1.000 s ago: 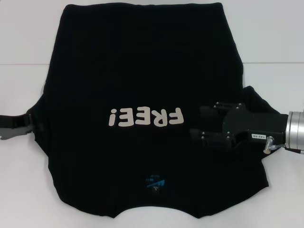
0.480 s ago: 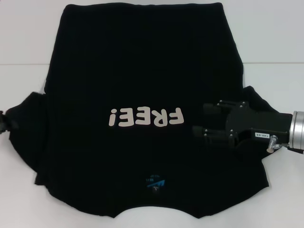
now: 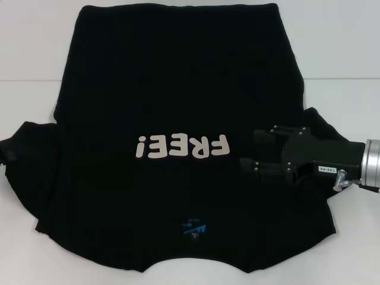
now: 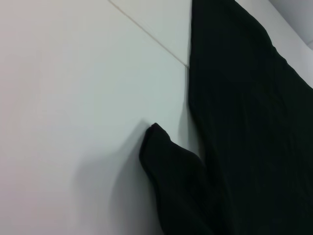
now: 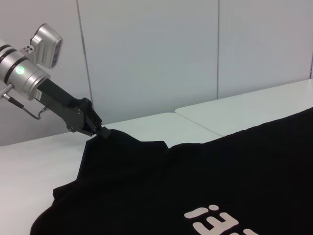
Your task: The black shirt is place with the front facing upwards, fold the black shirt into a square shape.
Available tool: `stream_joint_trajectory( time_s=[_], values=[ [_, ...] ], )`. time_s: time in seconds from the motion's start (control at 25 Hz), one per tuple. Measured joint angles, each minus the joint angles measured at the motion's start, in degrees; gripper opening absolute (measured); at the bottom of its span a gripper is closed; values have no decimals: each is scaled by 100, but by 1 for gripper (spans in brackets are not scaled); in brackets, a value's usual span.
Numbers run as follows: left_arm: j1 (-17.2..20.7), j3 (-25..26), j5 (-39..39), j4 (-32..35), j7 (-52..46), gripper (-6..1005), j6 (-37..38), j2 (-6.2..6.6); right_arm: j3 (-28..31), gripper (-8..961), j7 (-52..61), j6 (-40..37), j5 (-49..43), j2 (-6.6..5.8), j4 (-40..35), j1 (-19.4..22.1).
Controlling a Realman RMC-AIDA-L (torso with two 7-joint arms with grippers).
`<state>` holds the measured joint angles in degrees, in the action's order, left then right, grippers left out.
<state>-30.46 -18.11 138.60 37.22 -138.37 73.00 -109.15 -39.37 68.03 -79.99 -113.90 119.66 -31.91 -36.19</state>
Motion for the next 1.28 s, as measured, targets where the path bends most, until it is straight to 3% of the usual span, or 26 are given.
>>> stream_joint_trajectory(
  time_s=[0.44, 0.88, 1.08, 1.28],
  values=[
    [226, 277, -56, 13, 55, 15, 38, 0, 0, 775, 0, -68, 0, 5, 0, 33],
    [85, 274, -75, 26, 91, 14, 179, -12, -1, 775, 0, -119, -1, 13, 0, 62],
    [-150, 110, -120, 180, 164, 14, 274, -102, -1, 775, 0, -122, -1, 13, 30, 70],
    [-428, -540, -121, 587, 98, 15, 348, -328, -1, 775, 0, -123, -1, 13, 45, 84]
  ],
)
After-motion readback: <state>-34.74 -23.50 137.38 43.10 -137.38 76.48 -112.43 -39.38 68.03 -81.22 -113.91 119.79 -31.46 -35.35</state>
